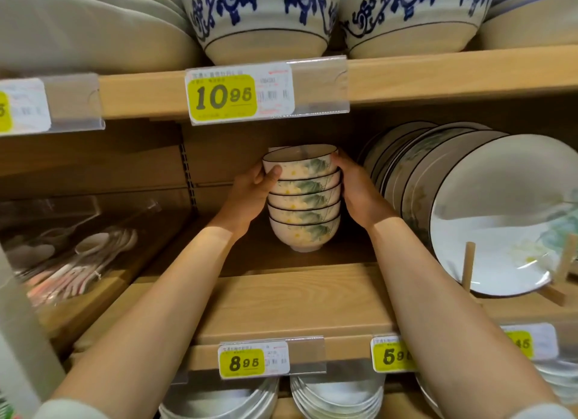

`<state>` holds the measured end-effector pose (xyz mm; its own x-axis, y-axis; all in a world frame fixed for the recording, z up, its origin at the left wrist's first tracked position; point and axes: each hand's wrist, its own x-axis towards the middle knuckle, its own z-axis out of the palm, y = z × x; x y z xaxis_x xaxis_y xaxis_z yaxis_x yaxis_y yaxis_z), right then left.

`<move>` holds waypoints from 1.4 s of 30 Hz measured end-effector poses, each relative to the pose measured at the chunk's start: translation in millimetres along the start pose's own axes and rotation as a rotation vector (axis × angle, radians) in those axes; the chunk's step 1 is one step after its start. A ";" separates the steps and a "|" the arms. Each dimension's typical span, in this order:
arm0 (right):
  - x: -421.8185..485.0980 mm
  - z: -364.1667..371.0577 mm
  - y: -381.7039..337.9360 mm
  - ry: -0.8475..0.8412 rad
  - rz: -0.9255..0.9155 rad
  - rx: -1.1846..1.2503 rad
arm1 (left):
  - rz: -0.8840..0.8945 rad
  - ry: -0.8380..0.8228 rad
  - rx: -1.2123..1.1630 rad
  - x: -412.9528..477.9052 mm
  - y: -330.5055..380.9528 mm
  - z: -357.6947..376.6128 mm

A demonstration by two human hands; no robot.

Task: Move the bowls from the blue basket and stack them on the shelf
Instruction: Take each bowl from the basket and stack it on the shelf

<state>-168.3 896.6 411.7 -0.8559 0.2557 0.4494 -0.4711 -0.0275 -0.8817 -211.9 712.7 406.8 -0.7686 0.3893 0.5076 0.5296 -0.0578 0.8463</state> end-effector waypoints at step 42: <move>-13.2 0.3 8.2 0.022 0.063 -0.080 | -0.050 0.027 0.045 -6.3 3.4 8.4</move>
<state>-160.9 892.7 398.5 -0.8782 0.2767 0.3901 -0.3971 0.0326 -0.9172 -202.2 717.8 405.1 -0.8039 0.3654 0.4693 0.5051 0.0028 0.8631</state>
